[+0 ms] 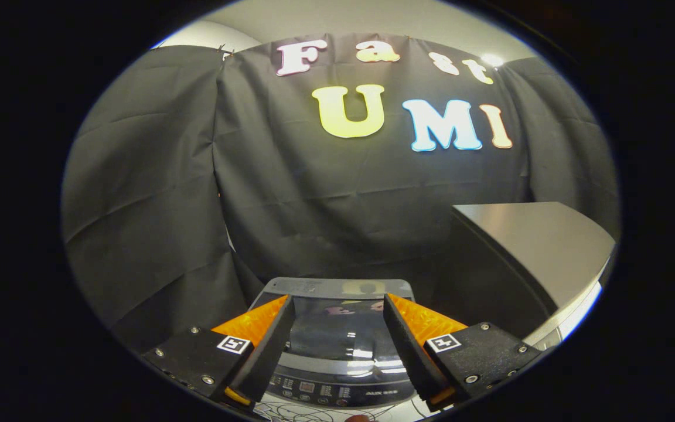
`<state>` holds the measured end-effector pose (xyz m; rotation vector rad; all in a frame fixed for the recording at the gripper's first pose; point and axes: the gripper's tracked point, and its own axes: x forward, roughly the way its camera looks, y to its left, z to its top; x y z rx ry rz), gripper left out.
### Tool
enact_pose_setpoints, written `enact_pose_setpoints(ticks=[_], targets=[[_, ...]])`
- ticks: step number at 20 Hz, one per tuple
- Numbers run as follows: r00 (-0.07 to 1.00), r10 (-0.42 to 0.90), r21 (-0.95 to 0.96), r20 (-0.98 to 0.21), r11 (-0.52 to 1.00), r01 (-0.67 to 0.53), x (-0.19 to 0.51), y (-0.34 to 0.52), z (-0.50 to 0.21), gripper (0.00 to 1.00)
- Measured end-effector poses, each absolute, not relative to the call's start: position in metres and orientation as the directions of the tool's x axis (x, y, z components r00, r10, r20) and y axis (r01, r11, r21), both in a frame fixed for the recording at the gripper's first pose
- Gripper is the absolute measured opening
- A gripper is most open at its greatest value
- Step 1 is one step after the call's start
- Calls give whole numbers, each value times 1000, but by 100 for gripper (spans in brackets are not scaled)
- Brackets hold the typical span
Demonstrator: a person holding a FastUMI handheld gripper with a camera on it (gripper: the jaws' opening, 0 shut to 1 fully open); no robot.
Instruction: Put the clothes into the washing machine and then close the washing machine lid.
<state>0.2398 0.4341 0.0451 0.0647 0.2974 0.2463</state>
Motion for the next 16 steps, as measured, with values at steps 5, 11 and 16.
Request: enact_pose_setpoints(ticks=[5, 11, 16], targets=[[948, 244, 117, -206, 968, -223, 189, 357, 73, 94], [945, 283, 75, -165, 959, -274, 130, 250, 77, 93], [937, 332, 67, -113, 943, -326, 69, 154, 74, 93]])
